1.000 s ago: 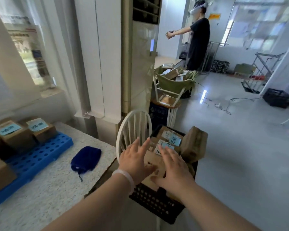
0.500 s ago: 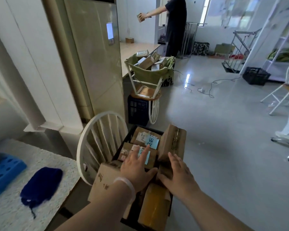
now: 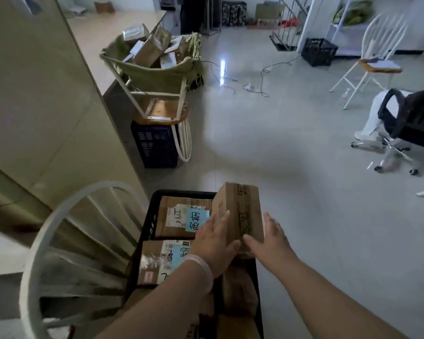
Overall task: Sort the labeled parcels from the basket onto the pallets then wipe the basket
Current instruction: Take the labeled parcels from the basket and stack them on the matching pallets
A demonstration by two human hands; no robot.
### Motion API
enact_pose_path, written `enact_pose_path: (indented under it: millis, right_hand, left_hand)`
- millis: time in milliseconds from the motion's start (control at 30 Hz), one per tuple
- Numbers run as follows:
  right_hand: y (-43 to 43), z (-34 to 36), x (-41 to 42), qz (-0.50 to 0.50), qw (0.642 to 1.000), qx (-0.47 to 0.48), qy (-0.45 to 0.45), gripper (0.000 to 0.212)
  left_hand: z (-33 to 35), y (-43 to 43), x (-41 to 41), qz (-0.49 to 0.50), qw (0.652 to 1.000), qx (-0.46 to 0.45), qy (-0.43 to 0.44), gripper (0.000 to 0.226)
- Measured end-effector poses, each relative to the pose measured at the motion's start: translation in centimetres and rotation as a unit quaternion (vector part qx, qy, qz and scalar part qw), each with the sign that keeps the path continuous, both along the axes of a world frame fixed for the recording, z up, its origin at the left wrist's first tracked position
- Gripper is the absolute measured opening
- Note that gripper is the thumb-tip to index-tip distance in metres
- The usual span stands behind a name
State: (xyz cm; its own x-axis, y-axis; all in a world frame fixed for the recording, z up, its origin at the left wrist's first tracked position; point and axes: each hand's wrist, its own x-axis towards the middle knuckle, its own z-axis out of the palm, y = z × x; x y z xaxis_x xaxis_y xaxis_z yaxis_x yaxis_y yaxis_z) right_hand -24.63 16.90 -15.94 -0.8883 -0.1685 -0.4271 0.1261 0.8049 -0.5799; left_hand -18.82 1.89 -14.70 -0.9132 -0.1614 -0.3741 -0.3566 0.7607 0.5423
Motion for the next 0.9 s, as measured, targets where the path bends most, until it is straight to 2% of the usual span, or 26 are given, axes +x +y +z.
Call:
enact_pose_path:
  millis: [133,233,400,667,800,900]
  right_hand:
    - [-0.9,-3.3,-1.6,-0.066,0.995,-0.039,-0.061,0.106]
    - [-1.1,-4.8,-1.8,-0.096,0.988,-0.078,-0.097,0.099]
    - [-1.1,-4.5,-1.8,-0.116,0.979,-0.149,-0.082,0.074]
    - [-0.6,0.7,0.8,-0.083,0.972,-0.217,-0.047,0.066]
    - [-0.2,4.0,3.1,-0.044,0.961,-0.27,-0.031,0.062]
    - [0.1,6.3,5.0,-0.022,0.945,-0.324,-0.032,0.056]
  left_hand:
    - [-3.0,0.1,-2.5,-0.028,0.999,0.017,-0.031,0.075]
    - [-4.9,0.3,-2.9,-0.024,0.998,0.046,-0.045,0.078]
    - [-5.4,0.5,-2.9,0.004,0.997,0.078,-0.022,0.081]
    - [-1.1,1.2,-1.1,0.071,0.989,0.124,0.047,0.088]
    - [2.4,2.3,1.0,0.122,0.984,0.09,0.095,0.096]
    - [5.1,3.2,3.2,0.165,0.978,0.022,0.127,0.102]
